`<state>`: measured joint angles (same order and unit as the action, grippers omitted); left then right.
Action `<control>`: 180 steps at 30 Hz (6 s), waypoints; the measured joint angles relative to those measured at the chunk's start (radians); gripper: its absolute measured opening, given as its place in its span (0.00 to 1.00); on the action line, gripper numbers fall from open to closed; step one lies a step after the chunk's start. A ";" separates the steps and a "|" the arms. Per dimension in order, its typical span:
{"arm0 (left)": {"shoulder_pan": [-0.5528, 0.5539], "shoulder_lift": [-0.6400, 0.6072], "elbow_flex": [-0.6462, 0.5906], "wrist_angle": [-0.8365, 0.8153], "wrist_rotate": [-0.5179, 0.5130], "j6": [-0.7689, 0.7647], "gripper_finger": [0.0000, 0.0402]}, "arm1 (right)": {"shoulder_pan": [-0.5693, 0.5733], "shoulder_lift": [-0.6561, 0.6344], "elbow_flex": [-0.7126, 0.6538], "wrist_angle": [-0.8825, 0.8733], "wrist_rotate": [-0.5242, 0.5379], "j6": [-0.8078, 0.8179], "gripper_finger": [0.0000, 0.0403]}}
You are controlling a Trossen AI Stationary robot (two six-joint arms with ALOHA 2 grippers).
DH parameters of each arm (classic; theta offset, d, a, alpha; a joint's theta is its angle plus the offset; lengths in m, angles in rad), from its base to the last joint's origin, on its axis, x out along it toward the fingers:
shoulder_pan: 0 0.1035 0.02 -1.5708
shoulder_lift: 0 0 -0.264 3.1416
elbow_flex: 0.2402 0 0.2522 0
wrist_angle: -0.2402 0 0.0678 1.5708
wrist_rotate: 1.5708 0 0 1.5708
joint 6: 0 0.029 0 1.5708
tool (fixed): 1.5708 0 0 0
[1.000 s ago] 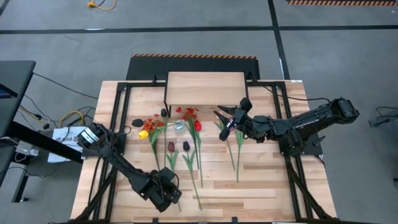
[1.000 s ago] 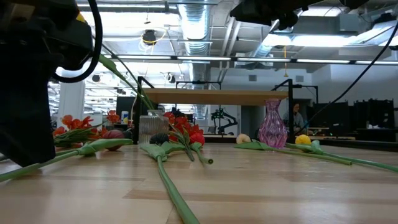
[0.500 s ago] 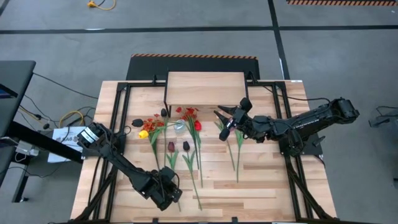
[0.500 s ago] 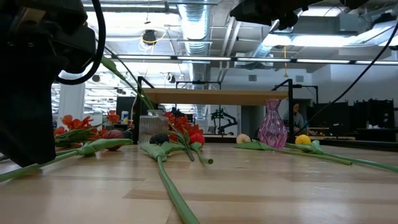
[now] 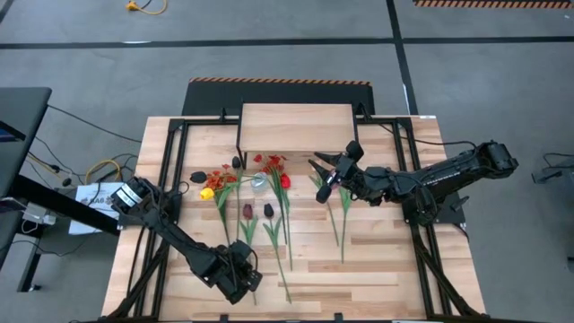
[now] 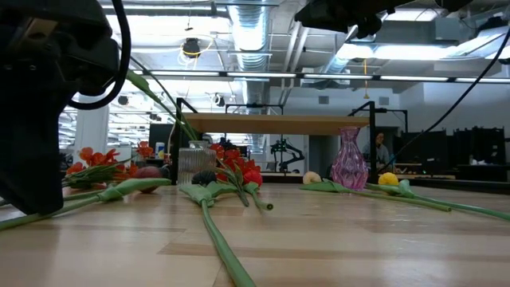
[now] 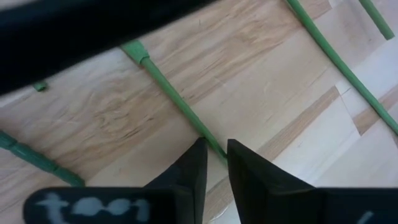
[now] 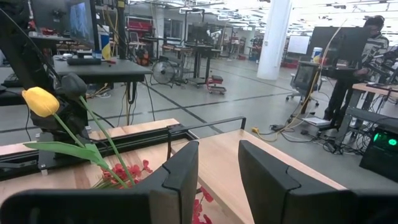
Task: Pick and place flowers into a vace then onto a shelf
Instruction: Put the dark red flower into the transparent vase
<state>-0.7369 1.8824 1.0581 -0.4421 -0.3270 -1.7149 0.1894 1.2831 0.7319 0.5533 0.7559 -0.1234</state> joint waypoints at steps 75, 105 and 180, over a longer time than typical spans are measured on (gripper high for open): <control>-0.077 0.001 0.047 0.005 0.001 -0.026 0.20 | 0.000 0.000 0.000 0.001 0.000 0.000 0.27; 0.002 -0.003 0.049 -0.013 0.183 0.002 0.20 | 0.000 0.000 0.000 0.001 0.000 0.000 0.27; -0.194 0.002 0.362 -0.463 -0.444 -0.015 0.00 | 0.034 -0.005 0.000 0.238 -0.675 -0.014 0.27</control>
<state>-0.9309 1.8847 1.4196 -0.9047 -0.7711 -1.7301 0.2233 1.2781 0.7319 0.7913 0.0808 -0.1373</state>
